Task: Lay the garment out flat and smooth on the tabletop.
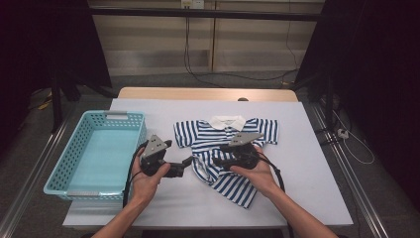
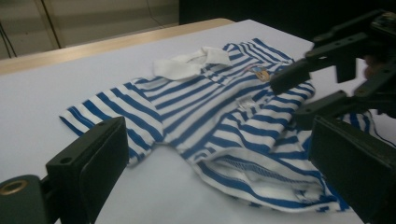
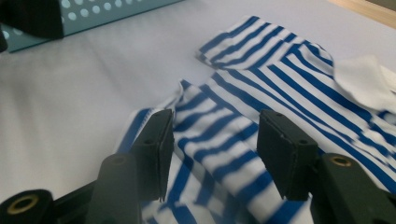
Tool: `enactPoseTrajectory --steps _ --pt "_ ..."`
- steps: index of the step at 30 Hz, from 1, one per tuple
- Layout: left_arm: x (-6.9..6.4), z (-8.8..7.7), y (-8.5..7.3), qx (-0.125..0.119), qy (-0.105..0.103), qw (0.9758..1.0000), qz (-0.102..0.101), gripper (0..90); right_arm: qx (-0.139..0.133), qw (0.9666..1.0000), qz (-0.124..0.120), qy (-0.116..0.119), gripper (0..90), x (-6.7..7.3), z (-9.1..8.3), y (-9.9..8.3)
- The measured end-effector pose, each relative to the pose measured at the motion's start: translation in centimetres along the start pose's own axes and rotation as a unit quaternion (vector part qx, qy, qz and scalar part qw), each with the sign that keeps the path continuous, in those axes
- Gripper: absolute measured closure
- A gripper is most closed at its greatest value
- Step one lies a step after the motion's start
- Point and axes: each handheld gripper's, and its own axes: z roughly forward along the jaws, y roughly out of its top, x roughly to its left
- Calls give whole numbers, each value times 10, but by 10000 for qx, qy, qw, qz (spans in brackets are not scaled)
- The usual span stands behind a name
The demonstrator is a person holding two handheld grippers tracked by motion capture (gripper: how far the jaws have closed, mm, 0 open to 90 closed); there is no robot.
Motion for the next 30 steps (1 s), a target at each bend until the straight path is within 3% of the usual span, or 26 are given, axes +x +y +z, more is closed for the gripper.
enactPoseTrajectory --steps 5,11,15,17,22,25,30 --pt "-5 0 -2 1 -68 10000 30 53 27 10000 -57 62 526 8 21 8" --pt "-9 -9 -6 163 63 9998 38 53 280 9995 -149 87 546 12 36 12" --pt "-7 -10 -7 -16 10 10000 34 53 204 9996 -119 150 552 14 45 18" --pt "-8 -11 -7 57 40 10000 -55 53 241 9994 -185 174 552 16 51 19" --pt "-8 -10 -7 49 73 10000 -39 48 409 9986 -234 235 586 18 62 18" --pt "-10 -8 -8 75 45 10000 -14 48 532 9980 -236 248 635 19 67 15" --pt "-11 -7 -8 85 23 10000 24 48 666 9968 -284 333 790 21 70 12"
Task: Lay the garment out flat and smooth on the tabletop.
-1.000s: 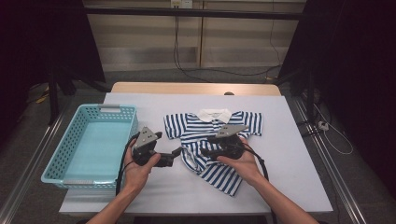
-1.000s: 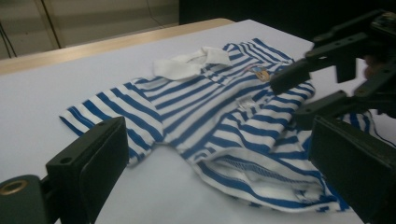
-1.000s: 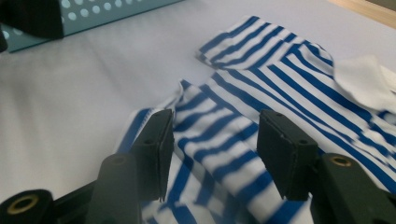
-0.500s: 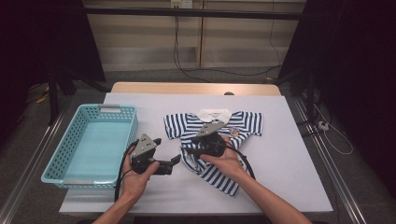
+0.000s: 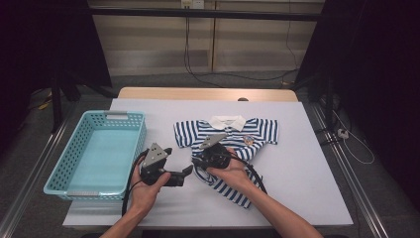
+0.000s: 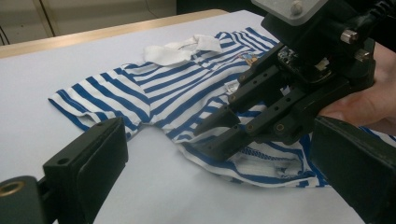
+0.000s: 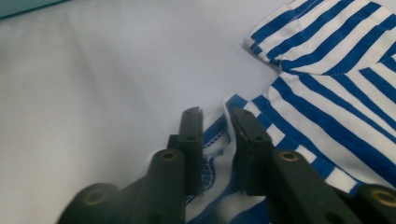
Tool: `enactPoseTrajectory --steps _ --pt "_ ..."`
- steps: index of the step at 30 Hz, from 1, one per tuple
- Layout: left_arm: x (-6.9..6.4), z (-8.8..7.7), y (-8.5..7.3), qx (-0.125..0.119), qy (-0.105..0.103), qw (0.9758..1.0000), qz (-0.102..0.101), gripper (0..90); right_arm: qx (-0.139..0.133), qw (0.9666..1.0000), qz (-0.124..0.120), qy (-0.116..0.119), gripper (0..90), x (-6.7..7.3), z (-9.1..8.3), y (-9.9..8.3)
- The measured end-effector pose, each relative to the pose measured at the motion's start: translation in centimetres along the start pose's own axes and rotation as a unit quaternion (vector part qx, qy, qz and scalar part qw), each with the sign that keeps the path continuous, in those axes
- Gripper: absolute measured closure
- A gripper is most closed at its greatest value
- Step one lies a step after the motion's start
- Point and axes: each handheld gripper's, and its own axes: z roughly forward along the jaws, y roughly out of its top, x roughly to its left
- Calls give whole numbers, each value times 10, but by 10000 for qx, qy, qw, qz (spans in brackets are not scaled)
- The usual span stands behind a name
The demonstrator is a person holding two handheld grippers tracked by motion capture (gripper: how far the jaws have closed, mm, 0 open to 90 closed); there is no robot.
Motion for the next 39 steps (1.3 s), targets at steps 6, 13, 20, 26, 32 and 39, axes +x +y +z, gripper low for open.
enactPoseTrajectory --steps 6,13,20,26,32,39 --pt "1 1 -1 19 7 10000 -5 48 -188 9998 -9 -47 881 -1 -9 1" --pt "-1 3 -1 118 -8 9999 117 48 -385 9992 18 -137 891 -1 -30 1" --pt "-6 12 -3 230 -109 9995 169 48 -589 9972 230 -400 895 -10 -60 -14" --pt "-11 18 -3 353 -168 9989 263 48 -830 9927 491 -720 895 -21 -89 -29" --pt "-18 29 -2 481 -470 9972 328 45 -971 9887 631 -950 895 -31 -115 -46" --pt "-28 39 -1 487 -537 9965 420 44 -1030 9838 831 -1213 895 -39 -141 -70"
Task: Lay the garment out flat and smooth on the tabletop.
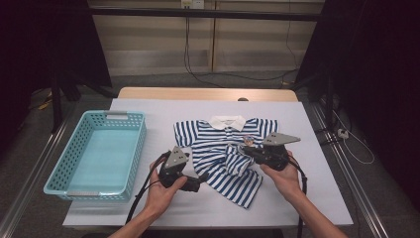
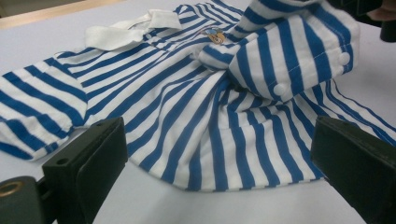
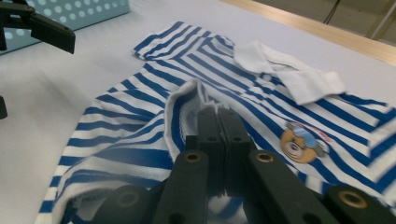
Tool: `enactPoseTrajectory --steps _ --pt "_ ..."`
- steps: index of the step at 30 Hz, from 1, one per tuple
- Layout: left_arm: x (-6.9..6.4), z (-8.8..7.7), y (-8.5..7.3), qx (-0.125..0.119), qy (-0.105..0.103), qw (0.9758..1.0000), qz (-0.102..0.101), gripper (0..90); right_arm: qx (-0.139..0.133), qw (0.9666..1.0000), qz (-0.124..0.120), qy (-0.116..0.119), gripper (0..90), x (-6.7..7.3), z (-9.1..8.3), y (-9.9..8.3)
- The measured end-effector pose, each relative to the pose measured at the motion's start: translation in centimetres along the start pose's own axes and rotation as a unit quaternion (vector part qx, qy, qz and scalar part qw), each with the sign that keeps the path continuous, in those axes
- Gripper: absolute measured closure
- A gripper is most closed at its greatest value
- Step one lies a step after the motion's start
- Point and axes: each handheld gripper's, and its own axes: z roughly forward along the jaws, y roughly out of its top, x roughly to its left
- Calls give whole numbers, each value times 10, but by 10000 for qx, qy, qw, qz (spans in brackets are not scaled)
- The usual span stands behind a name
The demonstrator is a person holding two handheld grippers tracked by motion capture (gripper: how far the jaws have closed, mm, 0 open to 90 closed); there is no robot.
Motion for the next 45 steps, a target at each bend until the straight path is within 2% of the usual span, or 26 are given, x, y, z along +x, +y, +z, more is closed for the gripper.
enactPoseTrajectory --steps 4,5,6,9,11,12,14,16,17,19,21,23,25,26,30,32,34,35,36,39,40,42,43,45 --pt "-9 8 2 99 -383 9992 106 52 -61 9998 117 -162 894 -9 -15 -6" --pt "-12 10 4 142 -444 9987 217 52 -81 9997 111 -187 895 -11 -17 -7" --pt "-15 12 5 96 -479 9985 247 54 -89 9996 134 -210 894 -14 -20 -10" --pt "-22 18 7 39 -468 9986 226 59 -55 9993 205 -300 894 -20 -23 -17" --pt "-24 21 9 88 -480 9985 242 63 -60 9991 234 -344 894 -23 -27 -20" --pt "-26 23 9 131 -512 9984 177 67 -54 9990 267 -358 894 -23 -29 -21" --pt "-31 27 9 91 -675 9975 212 73 -79 9987 300 -395 894 -26 -35 -25" --pt "-35 32 10 107 -735 9970 235 73 -68 9986 303 -426 895 -27 -40 -29" --pt "-37 35 10 156 -750 9967 273 73 -71 9984 338 -441 894 -28 -43 -31" --pt "-43 40 11 294 -771 9964 174 79 -87 9983 345 -463 895 -29 -49 -34" --pt "-50 44 12 457 -748 9959 230 116 -78 9981 355 -488 895 -29 -56 -38" --pt "-55 47 14 470 -787 9954 280 153 -89 9979 408 -500 894 -30 -62 -42" --pt "-58 51 15 453 -928 9945 197 214 -78 9977 411 -540 894 -32 -67 -46" --pt "-61 52 16 574 -965 9934 245 242 -53 9974 435 -567 894 -33 -69 -49" --pt "-75 58 16 691 -1105 9908 362 342 -38 9961 544 -690 894 -38 -78 -57" --pt "-81 61 17 693 -1223 9886 544 420 -64 9957 603 -705 894 -41 -79 -58" --pt "-86 65 17 765 -1263 9873 587 470 7 9956 618 -702 893 -42 -76 -59" --pt "-88 66 17 855 -1302 9854 687 504 45 9957 593 -706 892 -42 -74 -60" --pt "-91 68 16 828 -1314 9854 700 516 66 9957 594 -705 892 -42 -71 -60" --pt "-97 73 13 925 -1459 9819 774 513 109 9962 539 -671 891 -42 -68 -59" --pt "-98 75 11 990 -1459 9805 868 499 110 9962 548 -661 890 -42 -68 -59" --pt "-100 77 8 1073 -1427 9792 966 470 120 9965 540 -629 890 -41 -67 -59" --pt "-100 78 7 1038 -1432 9799 925 474 123 9966 538 -619 889 -41 -67 -59" --pt "-100 78 6 1015 -1395 9800 989 485 162 9964 551 -620 888 -40 -66 -60"
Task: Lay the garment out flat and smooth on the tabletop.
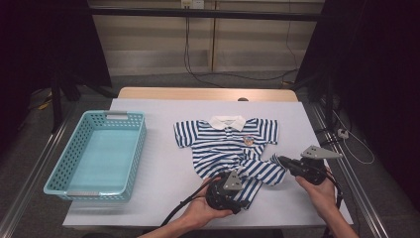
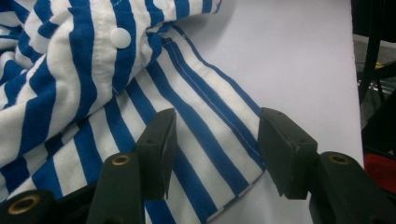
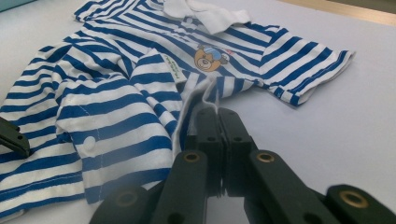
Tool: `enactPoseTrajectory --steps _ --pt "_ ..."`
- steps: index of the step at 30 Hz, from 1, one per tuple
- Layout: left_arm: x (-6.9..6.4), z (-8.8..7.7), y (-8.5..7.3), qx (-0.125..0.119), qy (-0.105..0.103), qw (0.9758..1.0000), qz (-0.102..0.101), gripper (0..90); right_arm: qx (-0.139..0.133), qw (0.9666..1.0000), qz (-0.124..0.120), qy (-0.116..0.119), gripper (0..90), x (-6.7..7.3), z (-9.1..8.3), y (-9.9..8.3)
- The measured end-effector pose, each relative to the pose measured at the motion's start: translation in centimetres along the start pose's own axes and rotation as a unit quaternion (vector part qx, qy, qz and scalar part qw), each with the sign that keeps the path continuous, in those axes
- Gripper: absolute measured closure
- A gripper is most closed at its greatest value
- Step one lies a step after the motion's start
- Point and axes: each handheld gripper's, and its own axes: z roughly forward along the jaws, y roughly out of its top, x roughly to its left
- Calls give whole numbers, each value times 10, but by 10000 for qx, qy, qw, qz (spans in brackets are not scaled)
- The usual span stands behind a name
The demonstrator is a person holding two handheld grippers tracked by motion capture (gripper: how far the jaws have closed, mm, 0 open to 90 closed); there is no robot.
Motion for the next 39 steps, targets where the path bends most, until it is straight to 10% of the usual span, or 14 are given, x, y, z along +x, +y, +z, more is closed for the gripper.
enactPoseTrajectory --steps 6,14,24,39 --pt "5 -1 0 -10 88 9999 -132 891 33 10000 -25 39 888 0 2 -2" --pt "13 -12 -3 147 2 9989 -438 900 -19 10000 -9 55 884 1 0 -2" --pt "23 -57 -17 -209 -245 9967 -749 900 -18 9999 3 109 870 1 -5 -6" --pt "38 -121 -50 -282 128 9939 -1056 900 55 9999 96 19 845 2 -21 -19"
